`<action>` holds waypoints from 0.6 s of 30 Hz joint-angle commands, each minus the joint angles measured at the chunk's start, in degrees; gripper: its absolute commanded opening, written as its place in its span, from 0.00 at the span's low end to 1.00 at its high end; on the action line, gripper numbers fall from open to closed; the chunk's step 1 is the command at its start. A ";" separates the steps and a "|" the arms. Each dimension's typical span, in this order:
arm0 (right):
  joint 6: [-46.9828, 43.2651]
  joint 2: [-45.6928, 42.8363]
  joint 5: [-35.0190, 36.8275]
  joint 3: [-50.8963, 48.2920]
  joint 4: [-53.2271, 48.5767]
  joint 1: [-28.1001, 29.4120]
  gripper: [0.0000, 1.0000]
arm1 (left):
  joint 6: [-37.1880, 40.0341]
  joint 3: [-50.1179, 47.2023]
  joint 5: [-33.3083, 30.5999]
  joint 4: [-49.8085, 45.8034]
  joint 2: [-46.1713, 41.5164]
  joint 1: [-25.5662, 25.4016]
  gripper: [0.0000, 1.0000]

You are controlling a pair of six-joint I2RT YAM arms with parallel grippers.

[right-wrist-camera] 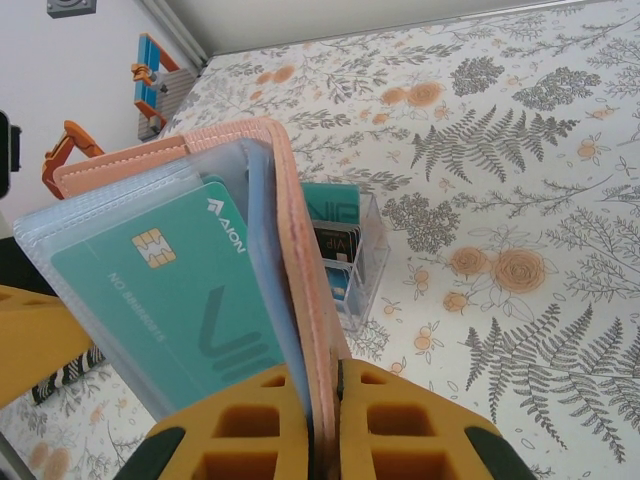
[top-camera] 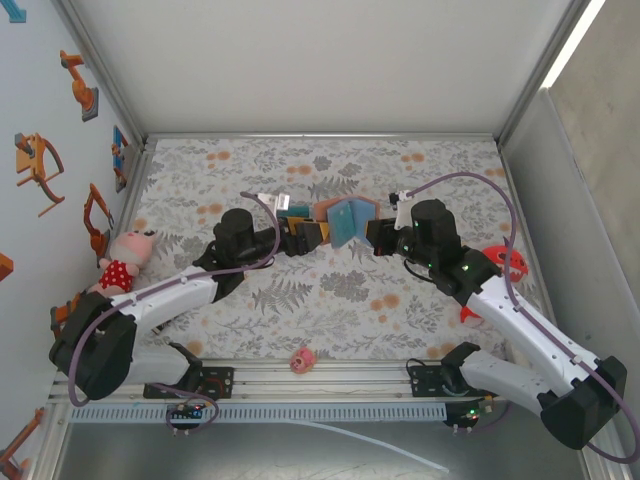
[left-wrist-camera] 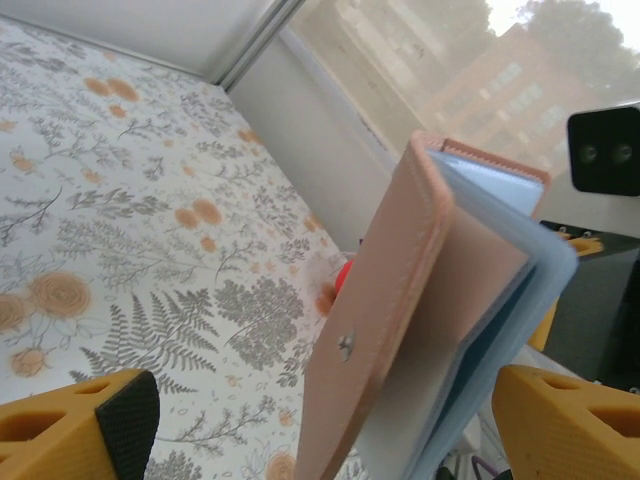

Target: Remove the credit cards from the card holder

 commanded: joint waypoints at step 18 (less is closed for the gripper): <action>1.74 -0.59 -0.69 0.60 2.28 -0.22 0.00 | -2.29 2.07 6.07 6.48 2.70 0.09 0.83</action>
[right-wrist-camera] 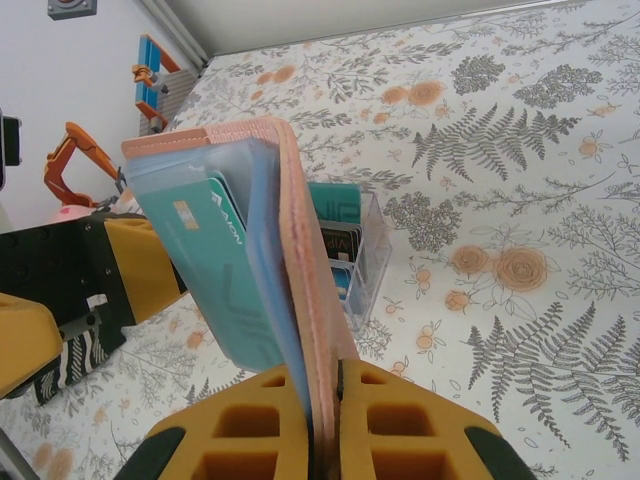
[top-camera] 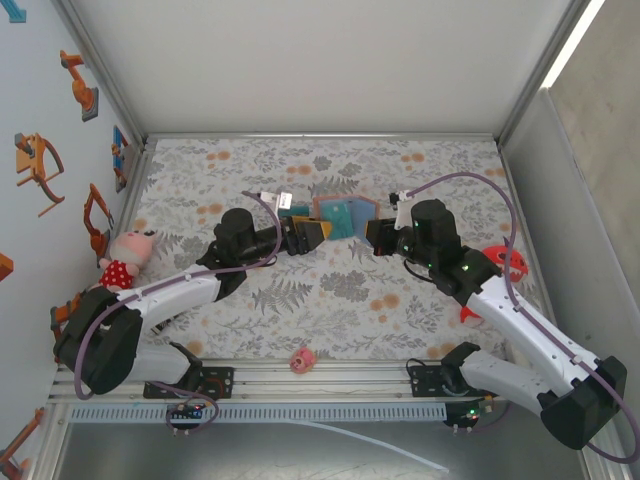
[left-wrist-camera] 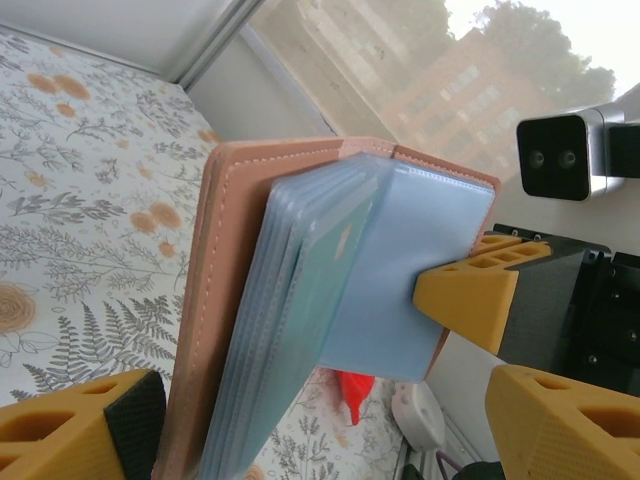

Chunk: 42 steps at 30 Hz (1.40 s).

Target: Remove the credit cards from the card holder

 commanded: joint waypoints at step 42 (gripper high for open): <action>3.94 2.21 -7.85 1.64 2.67 -0.22 0.00 | 19.65 13.05 -13.27 -28.21 0.51 -0.72 0.97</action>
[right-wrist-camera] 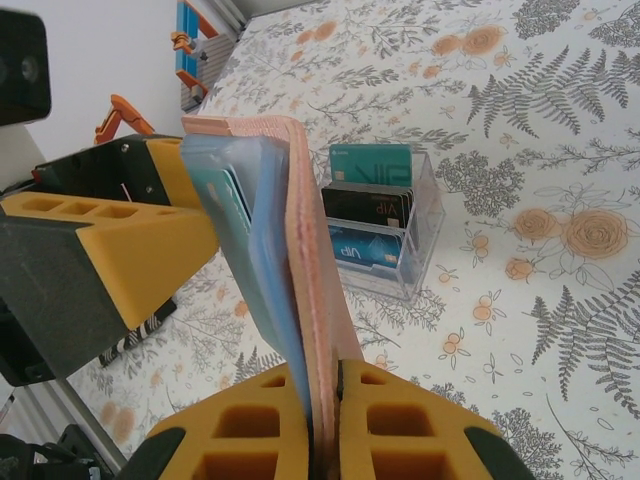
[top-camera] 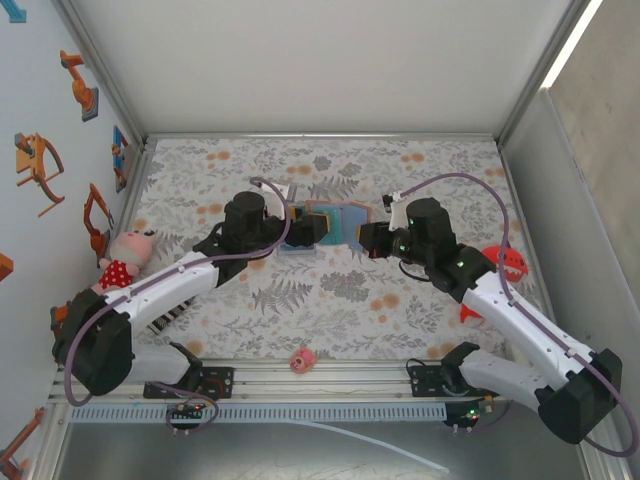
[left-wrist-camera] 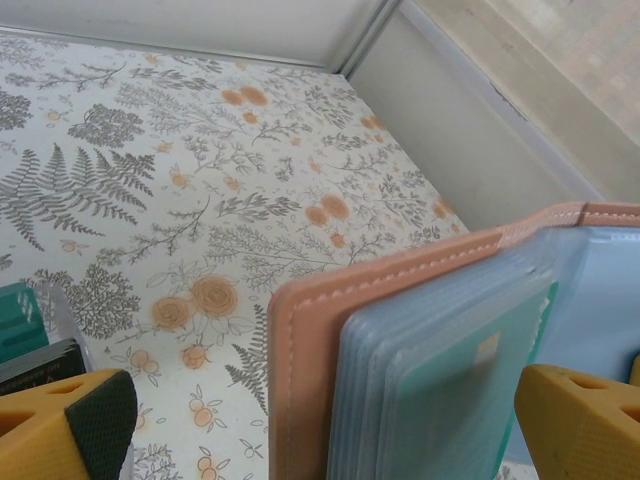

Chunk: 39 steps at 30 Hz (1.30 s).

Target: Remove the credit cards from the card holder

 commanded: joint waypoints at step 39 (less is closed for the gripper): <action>3.78 3.64 -15.30 -1.14 3.82 -6.72 0.00 | 0.79 -1.22 6.02 -4.69 0.58 2.04 0.76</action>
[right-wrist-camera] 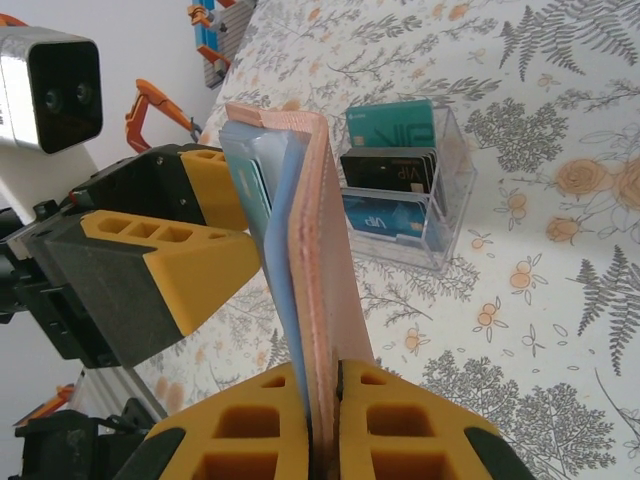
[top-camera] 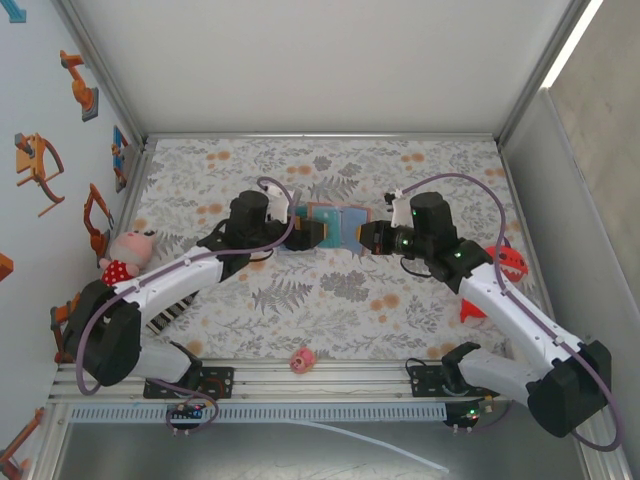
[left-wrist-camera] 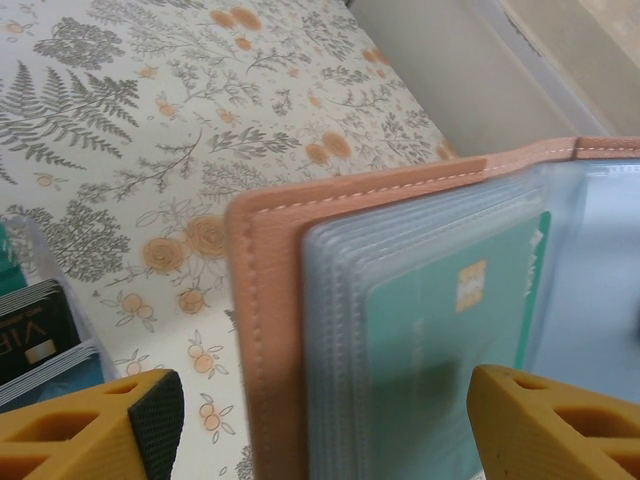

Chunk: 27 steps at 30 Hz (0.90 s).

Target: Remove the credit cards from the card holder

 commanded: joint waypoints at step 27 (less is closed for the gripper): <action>0.44 6.76 -15.78 -1.76 1.57 -4.61 0.00 | -7.42 -3.46 9.02 6.97 4.07 -1.52 0.55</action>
